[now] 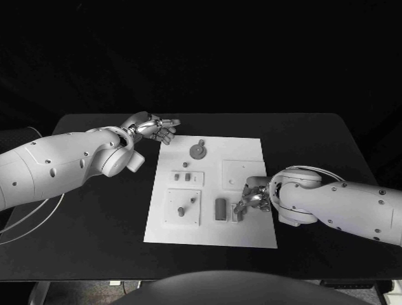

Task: Assemble the parts on the task board

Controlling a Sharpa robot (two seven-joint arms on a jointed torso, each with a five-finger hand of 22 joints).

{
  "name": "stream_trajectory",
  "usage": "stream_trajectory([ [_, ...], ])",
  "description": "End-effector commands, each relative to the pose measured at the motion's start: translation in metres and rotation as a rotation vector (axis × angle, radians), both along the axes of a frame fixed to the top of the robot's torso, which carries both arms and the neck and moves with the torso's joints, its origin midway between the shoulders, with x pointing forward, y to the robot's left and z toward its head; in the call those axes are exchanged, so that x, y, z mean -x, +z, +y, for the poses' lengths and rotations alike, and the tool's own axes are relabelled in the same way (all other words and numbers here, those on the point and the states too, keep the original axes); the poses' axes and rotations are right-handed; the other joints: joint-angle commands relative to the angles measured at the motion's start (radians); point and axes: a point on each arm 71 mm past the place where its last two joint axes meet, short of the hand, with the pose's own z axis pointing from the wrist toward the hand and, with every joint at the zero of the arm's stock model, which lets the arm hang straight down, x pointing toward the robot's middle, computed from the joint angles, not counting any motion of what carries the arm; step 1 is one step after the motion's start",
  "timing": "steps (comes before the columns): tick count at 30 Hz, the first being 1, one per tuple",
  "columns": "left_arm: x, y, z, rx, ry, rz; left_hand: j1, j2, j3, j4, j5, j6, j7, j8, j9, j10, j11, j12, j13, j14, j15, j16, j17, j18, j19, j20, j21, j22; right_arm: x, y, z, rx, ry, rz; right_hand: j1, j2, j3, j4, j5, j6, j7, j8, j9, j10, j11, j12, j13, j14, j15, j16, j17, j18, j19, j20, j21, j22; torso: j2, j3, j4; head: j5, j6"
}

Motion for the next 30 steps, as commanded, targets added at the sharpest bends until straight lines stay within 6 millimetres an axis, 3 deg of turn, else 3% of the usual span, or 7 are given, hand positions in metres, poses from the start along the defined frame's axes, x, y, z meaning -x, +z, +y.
stream_trajectory([
  [1,0.000,0.001,-0.003,0.003,-0.019,0.000,-0.007,0.005,0.001,-0.006,-0.006,0.001,-0.001,0.000,0.001,0.002,-0.005,-0.002,0.002,0.003,-0.004,-0.005,0.001,0.008,0.004,-0.005,-0.002,0.001,0.003,-0.006,-0.002,0.062,0.030,-0.016,0.012,-0.002,-0.002,-0.007,0.003,-0.002,0.006,-0.007,-0.003,0.006,-0.003,-0.003,0.001,0.004,0.002,0.001,-0.001,0.014,-0.003,-0.002,0.005,0.008,0.000,-0.0003,0.0003,-0.001,0.000],
  [30,0.000,0.000,-0.003,-0.001,-0.019,0.004,-0.008,0.005,0.001,-0.008,-0.010,0.001,-0.001,0.000,0.001,0.002,-0.004,-0.002,0.002,0.003,-0.004,-0.005,0.002,0.008,0.004,-0.005,-0.002,0.002,0.004,-0.006,-0.025,0.096,0.001,-0.013,0.011,-0.012,-0.008,-0.002,0.003,-0.005,0.008,-0.011,-0.005,0.005,-0.001,-0.006,0.000,-0.002,0.004,-0.003,-0.011,0.014,-0.004,0.000,0.002,0.007,0.000,0.0011,-0.0008,-0.005,0.005],
])
